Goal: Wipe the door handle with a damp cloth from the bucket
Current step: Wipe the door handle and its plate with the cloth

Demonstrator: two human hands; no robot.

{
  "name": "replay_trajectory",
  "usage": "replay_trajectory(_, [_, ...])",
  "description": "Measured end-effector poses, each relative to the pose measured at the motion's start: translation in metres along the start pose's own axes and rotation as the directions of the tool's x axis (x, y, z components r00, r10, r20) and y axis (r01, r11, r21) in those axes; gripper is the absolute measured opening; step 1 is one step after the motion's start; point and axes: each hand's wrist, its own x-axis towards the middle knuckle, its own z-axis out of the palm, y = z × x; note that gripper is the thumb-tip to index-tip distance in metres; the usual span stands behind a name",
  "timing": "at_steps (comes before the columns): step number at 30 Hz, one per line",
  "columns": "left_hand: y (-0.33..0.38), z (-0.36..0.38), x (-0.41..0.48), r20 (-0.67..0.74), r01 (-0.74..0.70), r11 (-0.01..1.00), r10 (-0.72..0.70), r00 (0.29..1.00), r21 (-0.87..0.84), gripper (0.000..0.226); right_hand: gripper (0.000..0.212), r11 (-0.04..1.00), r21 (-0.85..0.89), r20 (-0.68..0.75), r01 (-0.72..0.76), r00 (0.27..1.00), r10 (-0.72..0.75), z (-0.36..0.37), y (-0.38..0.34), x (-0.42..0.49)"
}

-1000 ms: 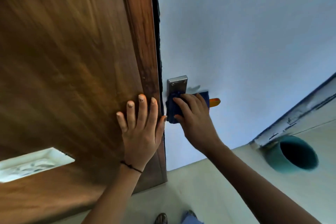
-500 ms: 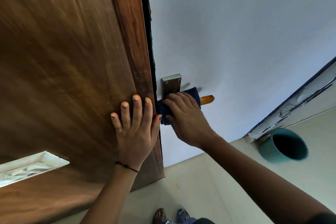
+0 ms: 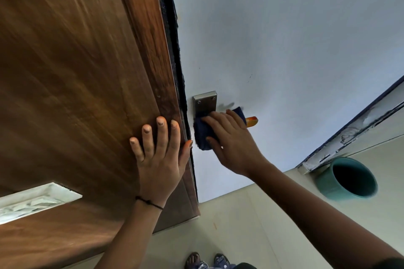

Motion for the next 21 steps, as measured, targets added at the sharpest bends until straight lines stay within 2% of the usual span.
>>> replay_trajectory(4, [0.000, 0.000, 0.000, 0.007, 0.008, 1.000, -0.008, 1.000, 0.015, 0.083, 0.042, 0.999, -0.023, -0.007, -0.045, 0.999, 0.045, -0.011, 0.024, -0.005])
replay_trajectory(10, [0.000, 0.000, 0.000, 0.002, -0.007, 1.000, 0.007, 1.000, 0.018, 0.078, 0.044, 0.997, -0.072, 0.015, 0.007, 1.000, -0.006, 0.000, -0.011, -0.001])
replay_trajectory(16, [0.000, 0.000, 0.001, 0.003, 0.001, 1.000, -0.001, 1.000, 0.011, 0.080, 0.041, 0.992, -0.116, 0.032, -0.047, 0.998, 0.051, -0.020, 0.034, -0.013])
replay_trajectory(21, [-0.001, 0.001, -0.001, -0.006, -0.002, 1.000, 0.002, 1.000, 0.004, 0.072, 0.047, 0.998, -0.058, 0.022, -0.027, 0.999, 0.029, -0.006, 0.001, -0.008])
